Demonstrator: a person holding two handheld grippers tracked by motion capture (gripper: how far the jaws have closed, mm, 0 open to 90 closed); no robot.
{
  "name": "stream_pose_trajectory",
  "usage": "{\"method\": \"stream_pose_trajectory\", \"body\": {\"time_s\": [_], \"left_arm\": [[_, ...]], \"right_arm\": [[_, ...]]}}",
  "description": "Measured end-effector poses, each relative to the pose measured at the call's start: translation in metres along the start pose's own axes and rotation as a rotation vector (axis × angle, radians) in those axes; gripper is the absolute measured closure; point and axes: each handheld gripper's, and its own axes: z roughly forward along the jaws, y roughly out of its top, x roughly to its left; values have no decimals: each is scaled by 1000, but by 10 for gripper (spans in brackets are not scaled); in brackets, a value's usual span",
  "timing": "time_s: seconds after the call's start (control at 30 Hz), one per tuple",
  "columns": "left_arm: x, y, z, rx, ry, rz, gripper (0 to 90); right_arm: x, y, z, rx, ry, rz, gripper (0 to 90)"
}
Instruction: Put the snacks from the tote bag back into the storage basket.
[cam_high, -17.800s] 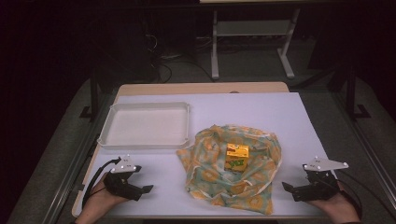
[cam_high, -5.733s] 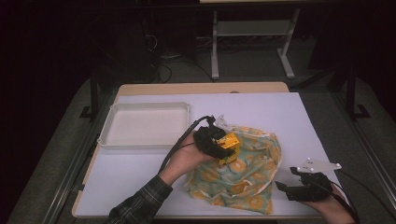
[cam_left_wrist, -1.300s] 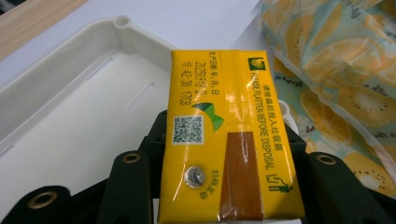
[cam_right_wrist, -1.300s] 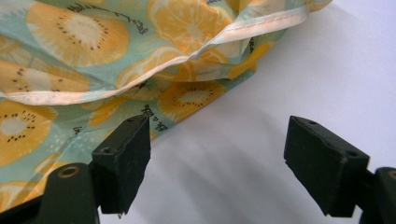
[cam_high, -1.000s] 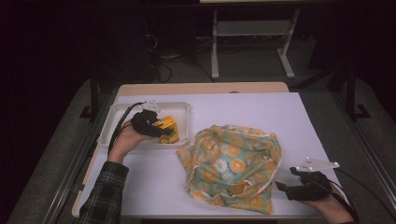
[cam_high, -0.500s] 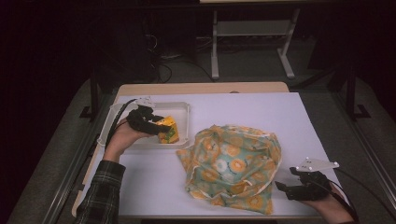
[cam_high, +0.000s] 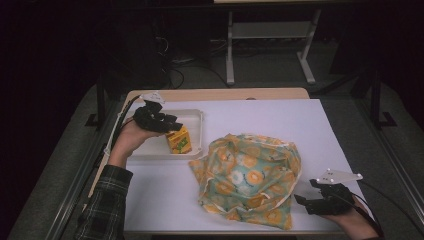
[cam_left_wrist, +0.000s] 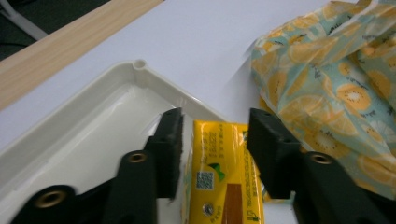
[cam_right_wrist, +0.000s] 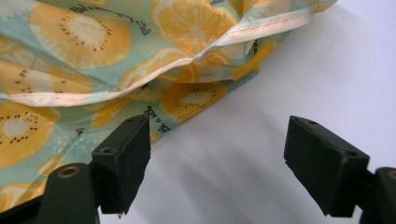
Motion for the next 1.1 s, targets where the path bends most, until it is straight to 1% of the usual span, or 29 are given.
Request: {"method": "stream_pose_trajectory", "body": {"time_s": [0.07, 0.1, 0.13, 0.17, 0.23, 0.3, 0.43, 0.47, 0.53, 0.57, 0.63, 0.7, 0.77, 0.8, 0.87, 0.93, 0.97, 1.0, 1.03, 1.1], "left_arm": [[2, 5, 0, 16, 15, -3, 668], [3, 7, 2, 14, 19, -7, 699], [5, 9, 3, 22, 25, -11, 724], [5, 10, 5, 31, 33, -15, 768], [6, 12, 9, 30, 39, -25, 844], [8, 14, 13, 35, 54, -34, 896], [11, 15, 21, 54, 58, -38, 897], [11, 15, 23, 49, 58, -48, 897], [10, 15, 26, 61, 56, -46, 897], [9, 15, 28, 59, 53, -50, 897], [9, 15, 29, 71, 51, -43, 897], [8, 15, 31, 66, 51, -55, 897], [9, 15, 31, 77, 41, -35, 897], [7, 15, 32, 75, 50, -42, 897], [7, 15, 31, 75, 57, -39, 897], [8, 15, 31, 73, 79, -43, 897], [9, 15, 30, 75, 82, -40, 897], [10, 15, 30, 76, 86, -50, 897], [10, 15, 30, 78, 87, -48, 897], [10, 14, 31, 91, 81, -48, 897]], "right_arm": [[0, 0, 0, 2, 2, 3, 222], [0, 0, 0, 2, 3, 3, 222], [0, 0, 0, 2, 4, 3, 222], [0, 0, 0, 1, 4, -1, 222], [1, 0, 0, 1, 5, -1, 222], [1, 0, 1, 3, 6, 1, 222], [0, -1, 1, 2, 8, -4, 222], [0, -1, 1, 2, 9, -2, 222], [0, -1, 0, 1, 7, -1, 222], [0, -1, 0, 3, 6, 4, 222], [0, -1, 0, 3, 5, 5, 222], [0, -1, 0, 3, 5, 6, 222], [0, -1, -1, 4, 5, 7, 222], [0, -1, -1, 4, 4, 7, 222], [0, -1, -1, 3, 3, 7, 222], [0, -1, -1, 3, 2, 7, 222], [0, -1, -1, 4, 3, 6, 222], [0, -1, -1, 4, 4, 5, 222], [0, -1, -1, 3, 3, 6, 222], [0, -1, -1, 4, 3, 7, 222]]}}
